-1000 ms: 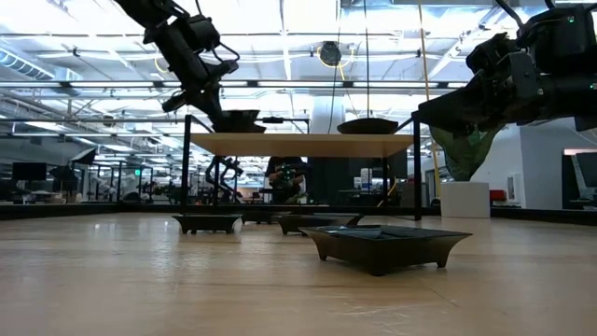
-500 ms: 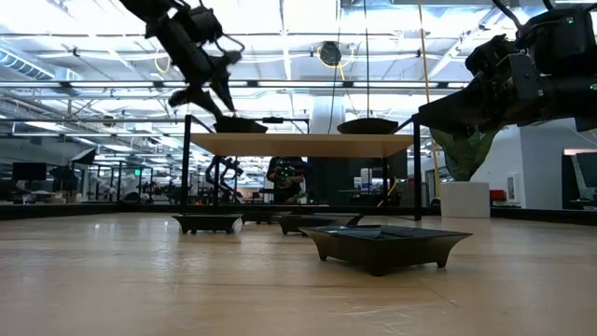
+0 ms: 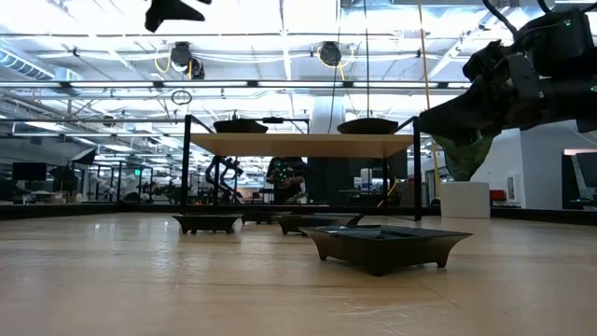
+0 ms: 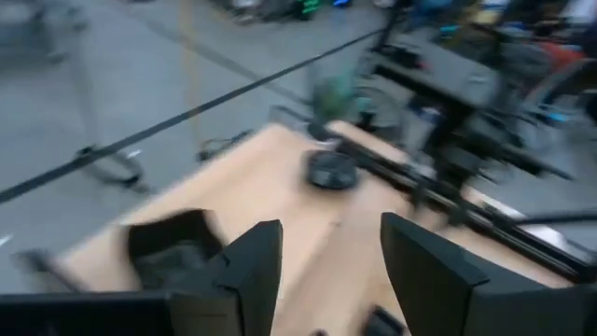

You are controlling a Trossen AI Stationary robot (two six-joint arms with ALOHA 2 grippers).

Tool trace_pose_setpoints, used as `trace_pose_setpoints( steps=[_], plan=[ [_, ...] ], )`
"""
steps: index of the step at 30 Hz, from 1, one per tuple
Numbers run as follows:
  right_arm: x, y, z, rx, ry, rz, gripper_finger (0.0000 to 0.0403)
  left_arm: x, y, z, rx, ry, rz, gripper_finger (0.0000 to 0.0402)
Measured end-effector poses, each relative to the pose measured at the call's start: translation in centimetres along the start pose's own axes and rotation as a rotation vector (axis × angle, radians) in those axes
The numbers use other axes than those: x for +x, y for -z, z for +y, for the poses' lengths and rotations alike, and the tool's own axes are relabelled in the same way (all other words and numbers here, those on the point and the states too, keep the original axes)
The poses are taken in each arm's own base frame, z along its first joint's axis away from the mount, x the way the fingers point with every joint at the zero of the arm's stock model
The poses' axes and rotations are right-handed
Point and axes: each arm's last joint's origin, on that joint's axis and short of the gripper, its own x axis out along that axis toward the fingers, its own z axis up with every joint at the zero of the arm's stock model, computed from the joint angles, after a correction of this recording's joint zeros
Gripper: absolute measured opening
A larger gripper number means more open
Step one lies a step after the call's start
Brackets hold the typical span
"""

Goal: Pick & Place Mini shaped plates
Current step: Put the square plate on the shelf

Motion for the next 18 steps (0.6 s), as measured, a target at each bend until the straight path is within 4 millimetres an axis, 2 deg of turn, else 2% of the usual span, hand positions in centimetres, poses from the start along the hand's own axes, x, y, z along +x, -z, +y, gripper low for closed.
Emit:
trace_pose_setpoints(
  steps=[5,8,10,14,18],
  plan=[
    [0.7,-0.8,0.9,0.012,-0.047,-0.001,0.0157,1.8,7.3,-1.8,0.029,0.155,-0.126,0.0186],
    [2.8,-2.8,2.4,-0.017,-0.082,0.082,0.0157,3.2,11.4,-2.4,0.032,0.224,-0.173,0.0186],
    [4.6,-3.6,3.2,-0.042,-0.011,0.239,0.0157,3.9,13.6,-2.8,0.073,0.249,-0.188,0.0186],
    [8.2,-5.1,3.9,-0.029,0.164,0.463,0.0157,4.7,16.7,-3.9,0.180,0.284,-0.238,0.0186],
    [11.9,-4.1,3.9,0.008,0.152,0.586,0.0157,5.0,18.8,-5.3,0.337,0.303,-0.240,0.0186]
  ],
)
